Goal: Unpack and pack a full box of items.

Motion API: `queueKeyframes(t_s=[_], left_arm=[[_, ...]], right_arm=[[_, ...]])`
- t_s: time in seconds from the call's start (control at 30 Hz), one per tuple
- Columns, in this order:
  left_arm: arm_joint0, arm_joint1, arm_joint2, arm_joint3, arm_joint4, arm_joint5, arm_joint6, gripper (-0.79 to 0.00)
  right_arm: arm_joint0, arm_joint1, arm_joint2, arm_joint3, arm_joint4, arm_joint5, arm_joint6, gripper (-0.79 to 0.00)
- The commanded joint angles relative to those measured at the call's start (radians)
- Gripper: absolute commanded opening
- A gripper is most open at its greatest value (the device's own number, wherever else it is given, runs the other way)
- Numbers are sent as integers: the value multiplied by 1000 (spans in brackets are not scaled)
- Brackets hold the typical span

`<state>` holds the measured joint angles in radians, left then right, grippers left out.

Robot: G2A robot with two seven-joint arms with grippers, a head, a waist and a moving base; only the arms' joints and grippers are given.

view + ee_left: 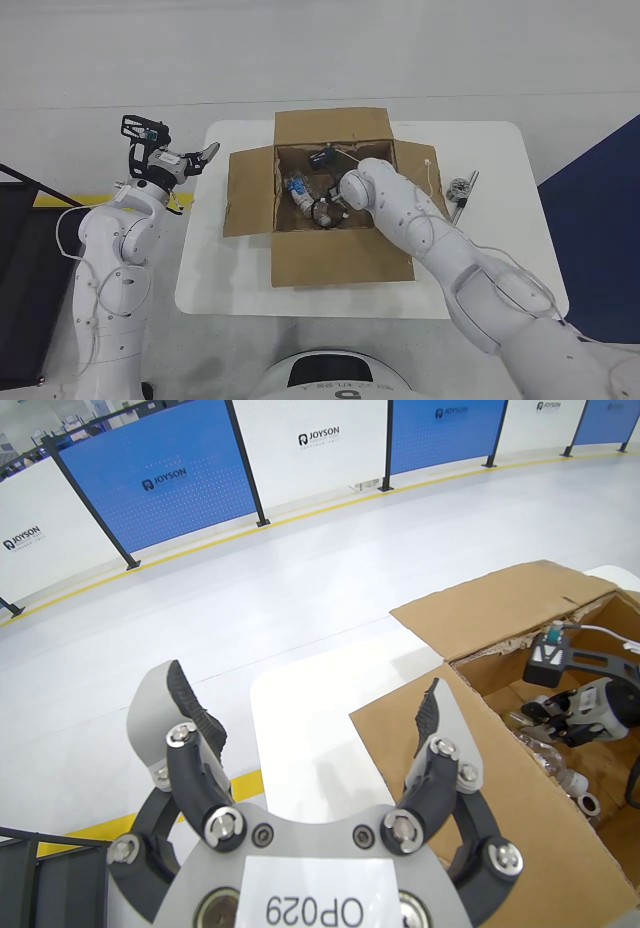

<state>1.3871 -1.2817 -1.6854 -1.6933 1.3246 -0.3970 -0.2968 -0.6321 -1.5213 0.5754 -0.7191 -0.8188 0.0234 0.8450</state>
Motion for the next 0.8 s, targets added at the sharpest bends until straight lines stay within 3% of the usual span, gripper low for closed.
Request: queueKeyframes(t_s=[0.0, 0.17, 0.3, 0.4, 0.53, 0.77], left_arm=[[0, 0, 0, 0, 0, 0, 0, 0], [0, 0, 0, 0, 0, 0, 0, 0], [0, 0, 0, 0, 0, 0, 0, 0], [0, 0, 0, 0, 0, 0, 0, 0], [0, 0, 0, 0, 0, 0, 0, 0], [0, 0, 0, 0, 0, 0, 0, 0]], right_arm=[[10, 1, 14, 8, 3, -2, -10, -785], [-3, 39, 95, -46, 9, -18, -50, -785], [-94, 105, 201, -235, -29, -30, -61, -785], [-204, 158, 294, -449, -88, -28, -34, -785], [-436, 231, 488, -827, -168, -18, -17, -785], [-802, 285, 829, -1271, -99, -25, -188, -785]])
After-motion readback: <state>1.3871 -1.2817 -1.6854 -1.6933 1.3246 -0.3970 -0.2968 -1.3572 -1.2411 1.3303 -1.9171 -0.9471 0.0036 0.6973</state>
